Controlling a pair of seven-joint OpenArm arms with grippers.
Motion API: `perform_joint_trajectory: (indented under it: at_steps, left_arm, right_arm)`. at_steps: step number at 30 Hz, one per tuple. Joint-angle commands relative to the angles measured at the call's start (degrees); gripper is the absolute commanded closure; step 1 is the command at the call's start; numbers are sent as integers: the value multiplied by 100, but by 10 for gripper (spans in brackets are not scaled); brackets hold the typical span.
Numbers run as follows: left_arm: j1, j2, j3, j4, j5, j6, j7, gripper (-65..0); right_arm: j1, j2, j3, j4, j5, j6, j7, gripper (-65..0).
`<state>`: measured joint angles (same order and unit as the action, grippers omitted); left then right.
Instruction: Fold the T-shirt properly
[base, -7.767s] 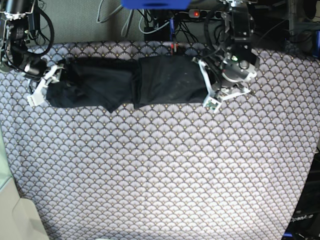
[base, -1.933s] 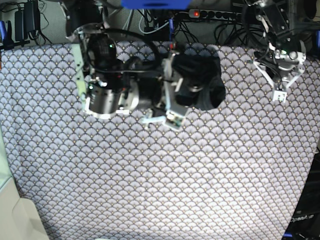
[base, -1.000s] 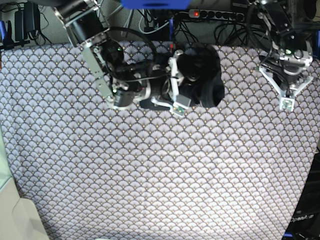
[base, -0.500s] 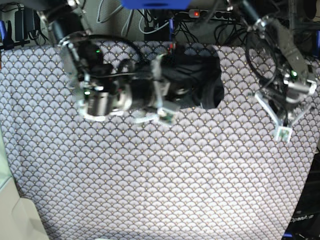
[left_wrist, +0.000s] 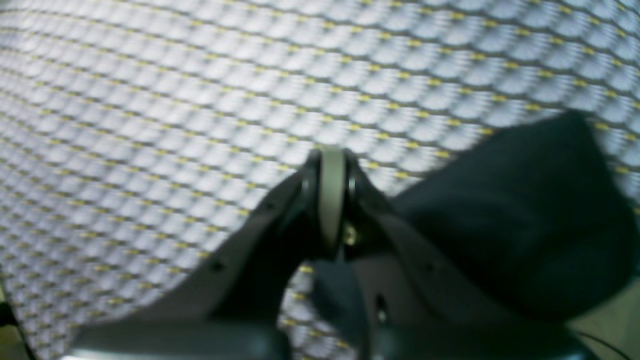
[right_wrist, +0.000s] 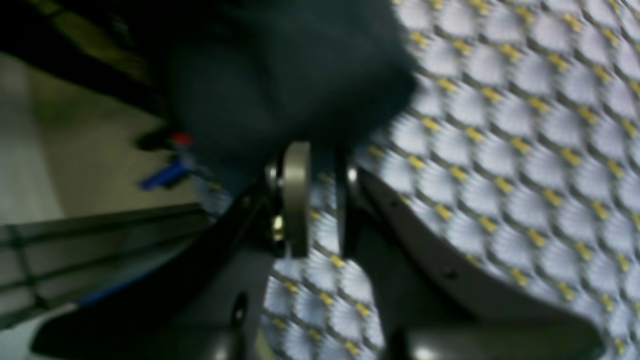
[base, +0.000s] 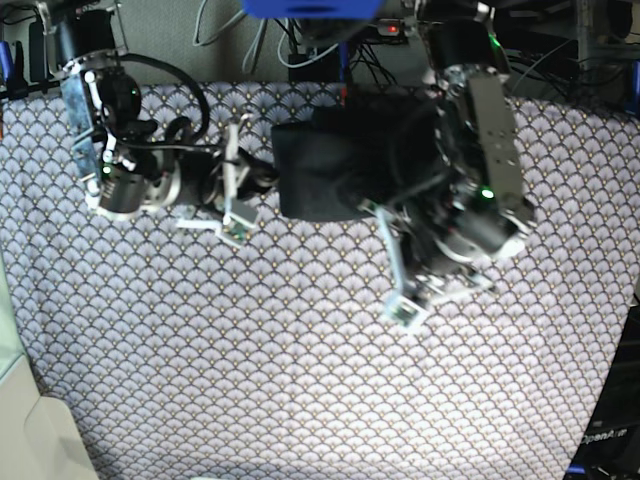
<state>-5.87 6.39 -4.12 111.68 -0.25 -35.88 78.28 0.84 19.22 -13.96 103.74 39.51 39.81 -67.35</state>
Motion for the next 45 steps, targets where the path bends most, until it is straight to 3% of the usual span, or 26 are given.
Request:
perform_joint_trajectory:
  at_steps: [1, 5, 12, 17, 23, 27, 34, 42, 45]
  left_arm:
    - [37, -20, 179, 116, -23, 58, 27, 0]
    - [451, -283, 372, 116, -41, 128, 168, 0]
    - [1013, -688, 346, 107, -50, 111, 106, 0]
    - [1215, -767, 346, -113, -14, 155, -457, 0]
    - [1163, -925, 205, -1317, -14, 172, -1107, 0]
    - [1215, -969, -58, -1475, -14, 120, -1274, 0]
    - [1215, -925, -410, -807, -58, 93, -1213, 0]
    - [785, -600, -401, 168, -67, 93, 132, 0]
    - [802, -653, -419, 177, -58, 93, 172, 0]
  right_arm:
    - [35, 34, 134, 92, -25, 19, 120, -73]
    - [-150, 16, 389, 92, -483, 19, 111, -73]
    - [-238, 16, 635, 83, -500, 19, 120, -73]
    - [-247, 7, 635, 83, -500, 19, 120, -73]
    - [-247, 25, 635, 83, -500, 19, 120, -73]
    - [-256, 51, 635, 83, -500, 19, 111, -73]
    - [-256, 34, 626, 83, -500, 19, 111, -73]
    - [-256, 16, 626, 83, -500, 19, 111, -73]
    - [-247, 43, 626, 83, -500, 19, 111, -73]
